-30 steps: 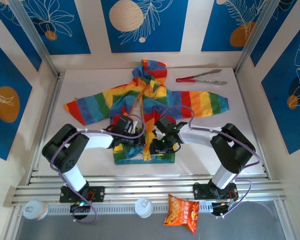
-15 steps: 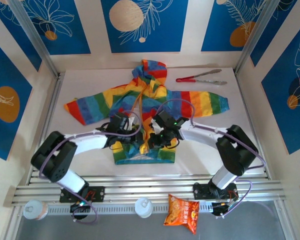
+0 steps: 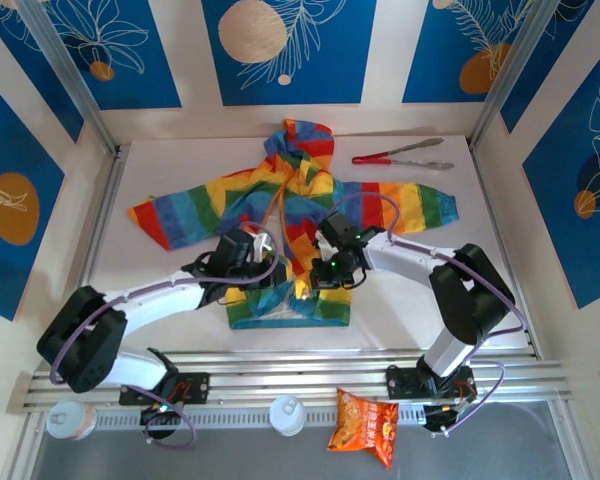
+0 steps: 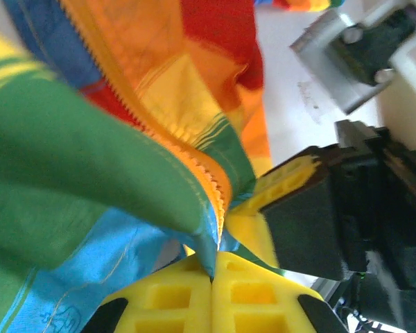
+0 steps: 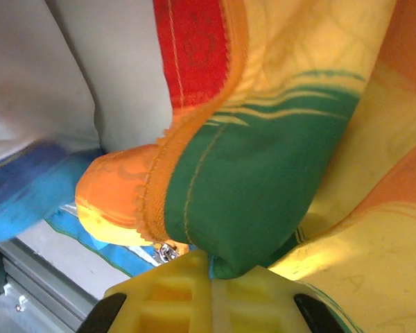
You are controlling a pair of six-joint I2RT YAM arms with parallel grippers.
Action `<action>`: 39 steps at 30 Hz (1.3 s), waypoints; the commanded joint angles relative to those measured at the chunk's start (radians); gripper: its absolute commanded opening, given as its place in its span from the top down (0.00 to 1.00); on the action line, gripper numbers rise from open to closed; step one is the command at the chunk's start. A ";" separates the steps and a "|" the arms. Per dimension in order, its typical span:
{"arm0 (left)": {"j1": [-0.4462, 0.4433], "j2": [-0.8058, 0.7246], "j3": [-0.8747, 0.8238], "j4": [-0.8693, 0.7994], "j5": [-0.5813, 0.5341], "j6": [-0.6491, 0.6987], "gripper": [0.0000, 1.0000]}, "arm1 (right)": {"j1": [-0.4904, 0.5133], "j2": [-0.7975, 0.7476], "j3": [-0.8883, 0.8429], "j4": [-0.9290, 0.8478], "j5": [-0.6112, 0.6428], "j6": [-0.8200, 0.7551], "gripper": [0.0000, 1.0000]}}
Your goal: Zip up the jacket
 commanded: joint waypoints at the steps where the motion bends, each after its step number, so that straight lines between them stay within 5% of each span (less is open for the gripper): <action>1: -0.005 0.066 -0.060 0.145 -0.006 -0.075 1.00 | 0.000 0.017 -0.024 0.073 -0.085 -0.003 1.00; 8: -0.006 0.168 -0.093 0.252 0.025 -0.108 1.00 | 0.000 0.029 -0.041 0.135 -0.146 -0.007 0.77; 13: -0.005 0.184 -0.105 0.273 0.027 -0.114 1.00 | 0.000 0.041 -0.065 0.180 -0.187 -0.001 0.71; 17: -0.004 0.184 -0.108 0.273 0.027 -0.112 1.00 | 0.000 0.045 -0.076 0.207 -0.210 0.009 0.74; 22: 0.007 0.155 -0.109 0.265 0.038 -0.094 1.00 | 0.002 0.011 -0.067 0.193 -0.180 0.032 1.00; 29: 0.097 0.037 -0.089 0.179 0.109 0.023 1.00 | 0.009 -0.133 -0.031 0.076 -0.010 -0.026 1.00; 39: 0.123 -0.271 -0.092 0.171 0.086 0.227 1.00 | -0.038 -0.279 -0.058 0.170 -0.180 -0.258 1.00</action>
